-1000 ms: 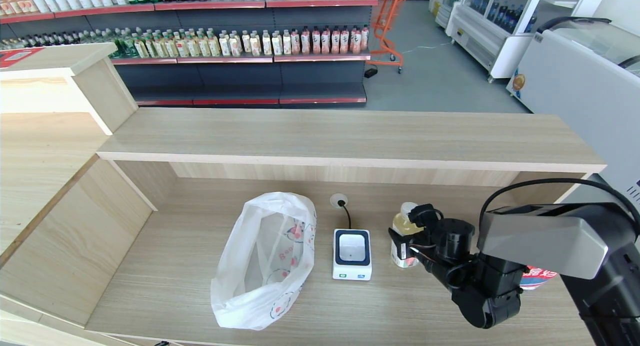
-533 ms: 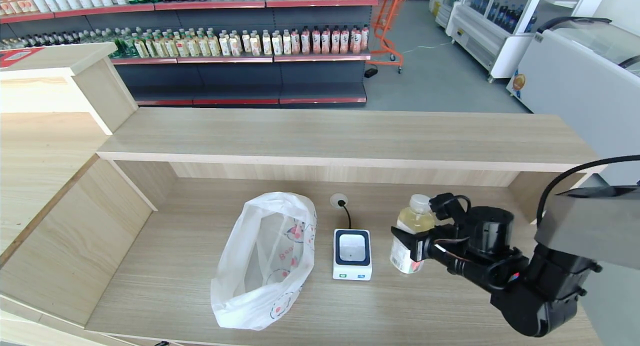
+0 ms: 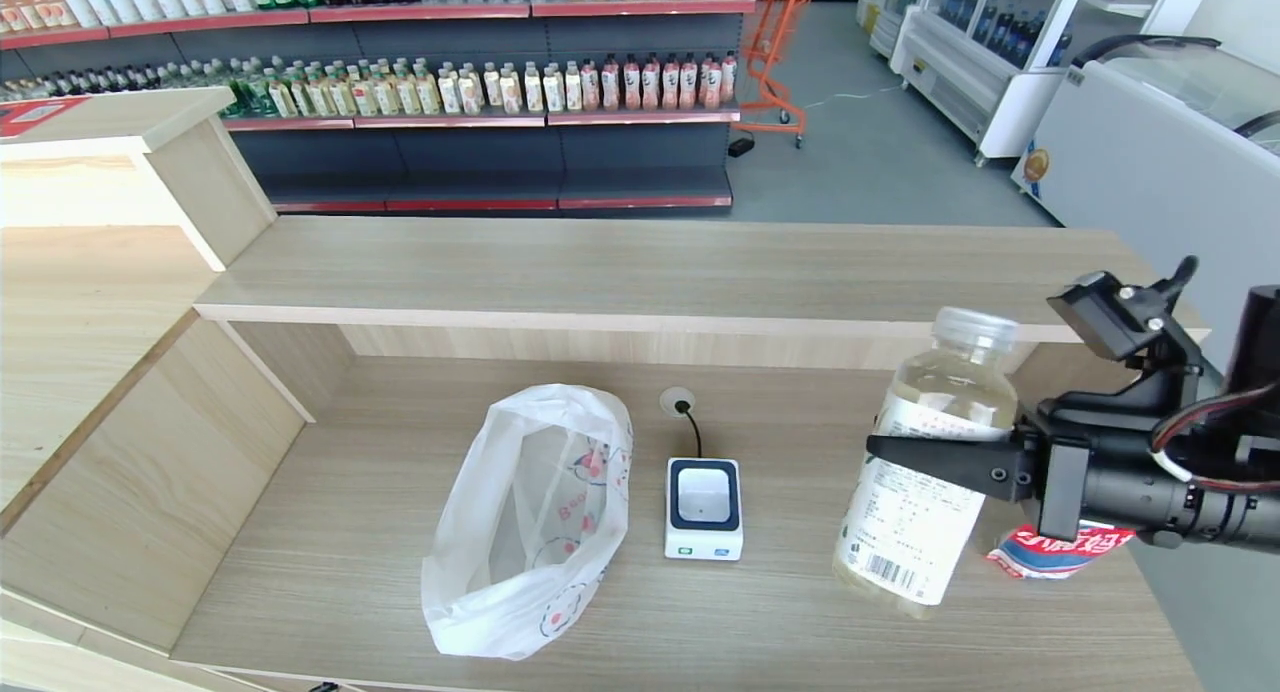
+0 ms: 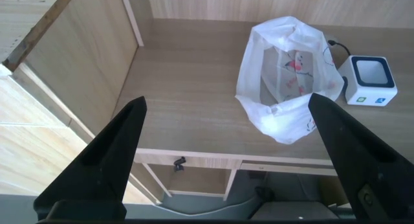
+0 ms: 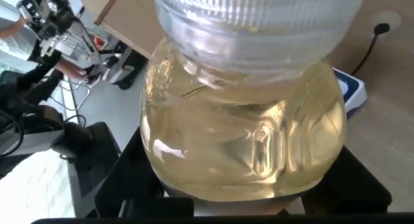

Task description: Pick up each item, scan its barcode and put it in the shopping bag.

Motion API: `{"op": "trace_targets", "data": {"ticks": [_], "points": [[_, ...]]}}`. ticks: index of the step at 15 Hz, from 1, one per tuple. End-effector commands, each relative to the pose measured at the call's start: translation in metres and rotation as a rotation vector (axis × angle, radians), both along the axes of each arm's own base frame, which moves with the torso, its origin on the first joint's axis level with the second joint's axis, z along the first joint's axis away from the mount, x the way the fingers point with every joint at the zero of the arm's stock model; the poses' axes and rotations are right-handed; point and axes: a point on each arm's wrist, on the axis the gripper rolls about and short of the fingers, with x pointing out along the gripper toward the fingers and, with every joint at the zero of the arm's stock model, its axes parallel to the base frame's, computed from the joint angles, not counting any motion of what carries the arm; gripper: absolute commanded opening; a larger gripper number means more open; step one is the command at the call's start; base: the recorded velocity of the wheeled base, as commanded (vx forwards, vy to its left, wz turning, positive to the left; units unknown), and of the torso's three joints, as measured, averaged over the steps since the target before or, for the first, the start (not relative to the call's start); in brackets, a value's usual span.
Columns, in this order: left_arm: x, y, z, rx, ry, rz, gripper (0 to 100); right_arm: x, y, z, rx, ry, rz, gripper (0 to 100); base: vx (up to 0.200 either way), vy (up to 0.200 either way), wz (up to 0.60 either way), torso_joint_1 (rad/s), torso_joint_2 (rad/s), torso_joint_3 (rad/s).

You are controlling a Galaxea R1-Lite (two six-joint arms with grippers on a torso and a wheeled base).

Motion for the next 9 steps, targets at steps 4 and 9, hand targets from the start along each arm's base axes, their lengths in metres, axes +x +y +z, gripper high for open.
{"op": "trace_targets", "data": {"ticks": [4, 9], "points": [[0.000, 0.000, 0.000, 0.000, 0.000, 0.000, 100, -0.017, 0.005, 0.023, 0.049, -0.069, 0.148, 0, 0.000, 0.000, 0.00, 0.000, 0.00, 0.000], [0.000, 0.000, 0.000, 0.000, 0.000, 0.000, 100, -0.016, 0.014, 0.017, 0.042, -0.049, 0.188, 0, 0.000, 0.000, 0.00, 0.000, 0.00, 0.000]]}}
